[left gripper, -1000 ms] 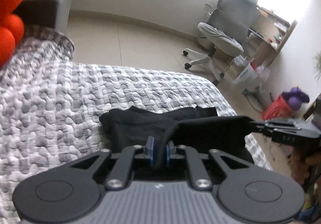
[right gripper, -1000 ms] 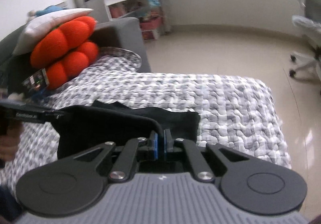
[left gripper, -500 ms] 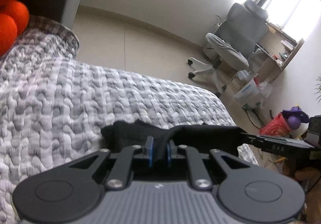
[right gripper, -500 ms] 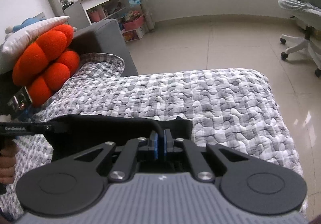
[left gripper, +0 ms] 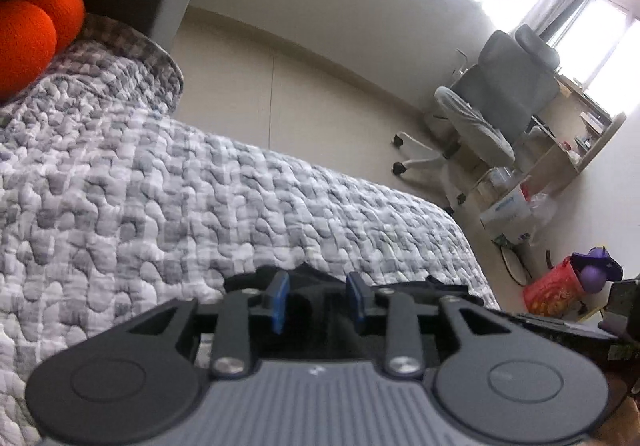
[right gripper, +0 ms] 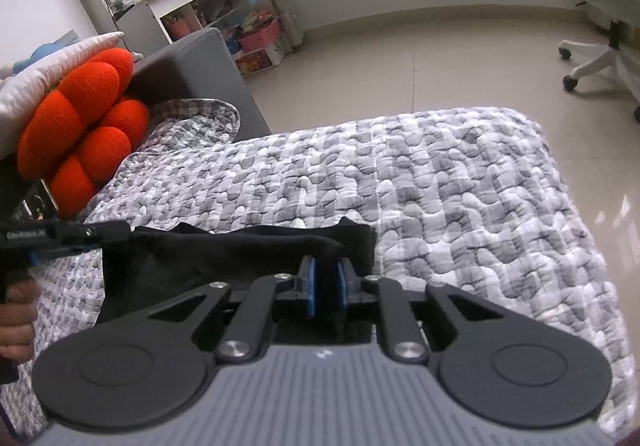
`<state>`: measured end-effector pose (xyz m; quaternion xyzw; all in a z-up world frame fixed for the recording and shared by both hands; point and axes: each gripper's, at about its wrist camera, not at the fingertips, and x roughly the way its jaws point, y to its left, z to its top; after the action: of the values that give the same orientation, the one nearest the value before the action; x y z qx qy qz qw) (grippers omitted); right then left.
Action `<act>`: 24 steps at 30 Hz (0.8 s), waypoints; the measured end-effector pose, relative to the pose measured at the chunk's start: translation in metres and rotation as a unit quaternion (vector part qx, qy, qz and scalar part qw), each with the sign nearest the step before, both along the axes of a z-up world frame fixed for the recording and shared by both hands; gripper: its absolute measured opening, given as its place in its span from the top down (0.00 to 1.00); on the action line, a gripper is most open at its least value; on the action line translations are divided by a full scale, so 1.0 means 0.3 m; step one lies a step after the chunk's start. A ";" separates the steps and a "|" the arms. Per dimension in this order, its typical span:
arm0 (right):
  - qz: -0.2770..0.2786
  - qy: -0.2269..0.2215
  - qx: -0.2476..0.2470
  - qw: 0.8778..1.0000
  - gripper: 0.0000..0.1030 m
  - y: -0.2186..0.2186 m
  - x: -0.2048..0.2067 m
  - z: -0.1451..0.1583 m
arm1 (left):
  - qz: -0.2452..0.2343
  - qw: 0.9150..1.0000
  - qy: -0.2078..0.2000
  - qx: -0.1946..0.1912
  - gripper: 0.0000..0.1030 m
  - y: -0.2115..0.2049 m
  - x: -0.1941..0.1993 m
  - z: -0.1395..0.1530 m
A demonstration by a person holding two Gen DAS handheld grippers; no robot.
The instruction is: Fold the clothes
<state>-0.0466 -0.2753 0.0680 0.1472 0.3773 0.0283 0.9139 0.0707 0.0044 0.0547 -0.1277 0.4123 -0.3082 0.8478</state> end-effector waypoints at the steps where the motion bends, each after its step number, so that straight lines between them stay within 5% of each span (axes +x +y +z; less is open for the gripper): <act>1: 0.001 0.001 0.000 1.000 0.88 0.000 0.001 -0.002 | -0.001 1.000 0.001 0.004 0.72 -0.003 -0.001 -0.005; 4: 0.001 0.000 -0.003 1.000 0.95 0.004 0.002 0.000 | -0.003 1.000 0.002 0.031 0.94 -0.023 -0.001 -0.029; 12: -0.033 -0.031 -0.019 0.999 0.96 -0.011 -0.011 0.033 | 0.008 0.999 -0.048 0.005 0.95 -0.026 -0.018 0.013; 24: -0.046 -0.008 -0.060 0.997 0.96 0.035 0.050 -0.011 | 0.035 0.996 -0.051 0.058 0.94 -0.083 0.014 -0.038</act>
<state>-0.0315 -0.2647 0.0646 0.1094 0.3636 -0.0350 0.9245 0.0748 -0.0203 0.0433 -0.0774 0.3811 -0.2597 0.8839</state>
